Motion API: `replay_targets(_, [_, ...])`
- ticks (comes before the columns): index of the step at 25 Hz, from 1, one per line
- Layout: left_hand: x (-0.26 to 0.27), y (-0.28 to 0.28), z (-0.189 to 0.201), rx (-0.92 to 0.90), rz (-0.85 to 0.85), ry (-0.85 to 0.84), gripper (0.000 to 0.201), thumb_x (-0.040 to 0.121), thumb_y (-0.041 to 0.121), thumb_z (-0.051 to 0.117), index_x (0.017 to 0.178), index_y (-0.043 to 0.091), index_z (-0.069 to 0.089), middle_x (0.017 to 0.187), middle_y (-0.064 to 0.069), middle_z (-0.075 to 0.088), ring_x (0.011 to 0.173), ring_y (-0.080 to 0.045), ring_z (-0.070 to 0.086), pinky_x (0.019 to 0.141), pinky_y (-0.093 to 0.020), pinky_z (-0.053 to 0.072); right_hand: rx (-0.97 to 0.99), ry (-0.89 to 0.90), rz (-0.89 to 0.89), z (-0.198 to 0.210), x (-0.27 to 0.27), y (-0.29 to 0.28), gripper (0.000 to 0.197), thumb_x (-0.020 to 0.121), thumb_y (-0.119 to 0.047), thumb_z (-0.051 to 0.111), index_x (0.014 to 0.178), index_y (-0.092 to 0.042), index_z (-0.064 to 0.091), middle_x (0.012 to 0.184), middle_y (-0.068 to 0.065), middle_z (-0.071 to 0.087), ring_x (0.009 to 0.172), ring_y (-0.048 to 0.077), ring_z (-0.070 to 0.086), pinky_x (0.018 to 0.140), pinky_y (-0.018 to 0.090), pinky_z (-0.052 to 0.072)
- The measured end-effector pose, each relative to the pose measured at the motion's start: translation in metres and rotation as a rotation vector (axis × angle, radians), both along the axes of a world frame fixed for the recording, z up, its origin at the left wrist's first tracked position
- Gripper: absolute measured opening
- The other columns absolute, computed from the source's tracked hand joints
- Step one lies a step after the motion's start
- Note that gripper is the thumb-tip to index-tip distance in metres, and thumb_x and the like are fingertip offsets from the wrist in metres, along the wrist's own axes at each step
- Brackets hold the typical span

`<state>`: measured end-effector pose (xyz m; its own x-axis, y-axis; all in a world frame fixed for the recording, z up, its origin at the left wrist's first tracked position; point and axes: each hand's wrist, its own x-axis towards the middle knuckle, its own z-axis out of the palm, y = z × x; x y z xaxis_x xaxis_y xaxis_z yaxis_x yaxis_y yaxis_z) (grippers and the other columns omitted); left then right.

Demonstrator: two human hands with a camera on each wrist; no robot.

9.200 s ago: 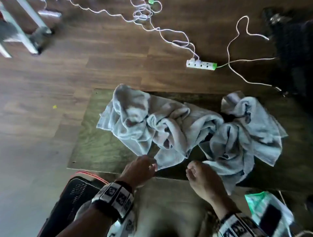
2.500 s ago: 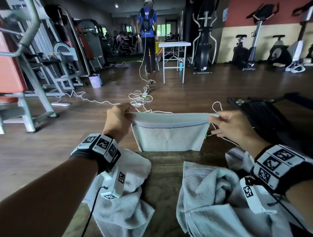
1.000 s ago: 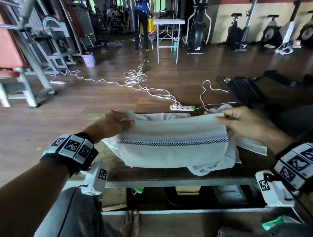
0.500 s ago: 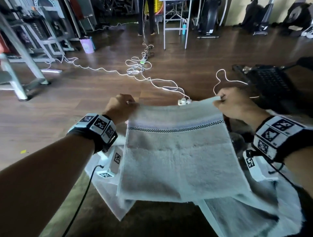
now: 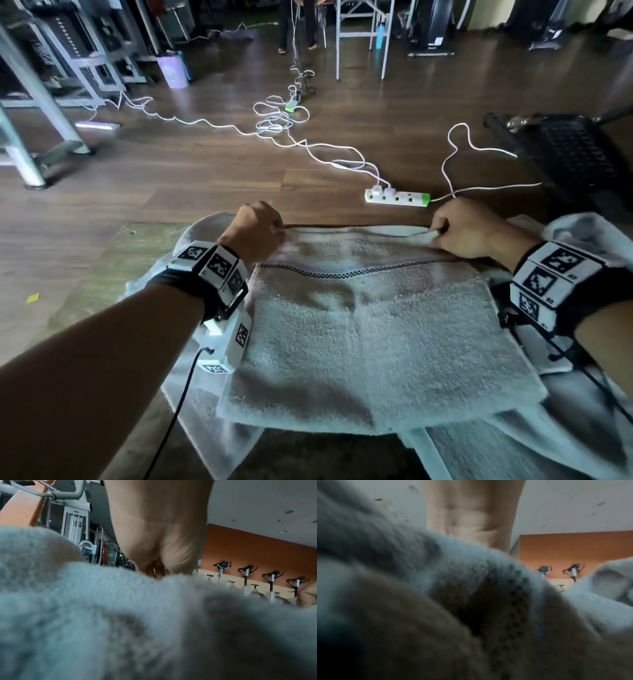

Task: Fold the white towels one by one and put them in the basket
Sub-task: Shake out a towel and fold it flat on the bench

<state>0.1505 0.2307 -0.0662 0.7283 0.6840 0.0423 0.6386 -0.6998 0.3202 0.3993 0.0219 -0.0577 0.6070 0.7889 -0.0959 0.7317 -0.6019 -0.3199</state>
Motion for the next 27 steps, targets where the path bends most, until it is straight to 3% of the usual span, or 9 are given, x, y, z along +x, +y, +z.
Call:
replay_targets(3, [-0.01,-0.011,0.023,-0.076,0.051,-0.202,0.01,0.083,0.02,0.077,0.084,0.011,0.075,0.075,-0.002,0.069,0.057,-0.006,0.057,0.042,-0.003,0.039,0.291,0.128,-0.065,0.017,-0.007,-0.012,0.018,0.079,-0.006,0.08,0.068,-0.012,0.066,0.079,0.008,0.07,0.07,0.018,0.059,0.068,0.029,0.045])
replay_targets(6, [-0.031,-0.034,0.048,-0.117,0.051,-0.279,0.013,0.077,0.02,0.082,0.086,0.013,0.076,0.069,0.006,0.066,0.057,0.0,0.055,0.046,-0.001,0.037,0.549,0.221,-0.108,0.04,-0.027,-0.043,0.011,0.08,-0.01,0.08,0.083,-0.016,0.071,0.092,0.005,0.074,0.082,0.018,0.064,0.078,0.029,0.047])
replay_targets(9, [-0.058,-0.068,0.078,-0.188,-0.039,-0.124,0.018,0.077,0.02,0.08,0.094,0.019,0.077,0.079,0.005,0.072,0.068,-0.012,0.065,0.056,-0.012,0.047,0.665,0.347,-0.065,0.065,-0.063,-0.082,0.017,0.079,-0.009,0.078,0.08,-0.024,0.071,0.1,-0.008,0.075,0.098,0.018,0.071,0.095,0.039,0.052])
replay_targets(12, [-0.077,-0.118,0.097,-0.131,-0.168,0.187,0.024,0.079,0.022,0.078,0.103,0.022,0.075,0.099,0.009,0.07,0.094,-0.011,0.065,0.075,-0.018,0.044,0.662,0.429,0.06,0.076,-0.109,-0.119,0.021,0.08,0.0,0.072,0.077,-0.02,0.067,0.097,-0.005,0.078,0.095,0.02,0.073,0.09,0.046,0.056])
replay_targets(13, [-0.082,-0.138,0.097,-0.148,-0.201,0.149,0.026,0.079,0.021,0.078,0.105,0.021,0.073,0.1,0.011,0.066,0.096,-0.008,0.062,0.076,-0.016,0.041,0.63,0.402,0.106,0.074,-0.127,-0.132,0.019,0.08,-0.001,0.072,0.077,-0.019,0.067,0.091,-0.004,0.078,0.089,0.019,0.073,0.085,0.046,0.057])
replay_targets(15, [-0.087,-0.176,0.091,-0.16,-0.274,-0.125,0.029,0.078,0.017,0.08,0.104,0.022,0.07,0.098,0.015,0.061,0.093,-0.005,0.059,0.071,-0.007,0.038,0.603,0.352,0.174,0.065,-0.159,-0.154,0.018,0.08,-0.003,0.072,0.078,-0.021,0.067,0.081,-0.003,0.075,0.079,0.013,0.07,0.074,0.036,0.055])
replay_targets(18, [-0.081,-0.224,0.069,-0.258,-0.469,-0.405,0.023,0.074,0.015,0.083,0.094,0.02,0.071,0.094,0.012,0.069,0.089,-0.005,0.063,0.076,-0.015,0.048,0.596,0.336,0.177,0.048,-0.192,-0.176,0.022,0.082,-0.002,0.073,0.078,-0.022,0.065,0.077,-0.005,0.07,0.074,0.005,0.065,0.066,0.016,0.047])
replay_targets(23, [-0.075,-0.261,0.049,-0.242,-0.459,-0.541,0.014,0.076,0.006,0.078,0.083,0.006,0.067,0.079,0.0,0.067,0.075,-0.01,0.059,0.067,-0.016,0.045,0.556,0.249,0.222,0.033,-0.2,-0.185,0.025,0.081,0.0,0.071,0.08,-0.025,0.064,0.076,-0.008,0.068,0.073,0.007,0.064,0.066,0.026,0.049])
replay_targets(27, [-0.084,-0.266,0.055,-0.283,-0.417,-0.623,0.013,0.08,0.009,0.077,0.087,0.007,0.067,0.078,0.003,0.067,0.077,-0.01,0.061,0.069,-0.006,0.039,0.639,0.233,0.262,0.053,-0.2,-0.191,0.018,0.082,0.0,0.074,0.08,-0.018,0.07,0.074,-0.008,0.07,0.071,0.008,0.065,0.064,0.021,0.049])
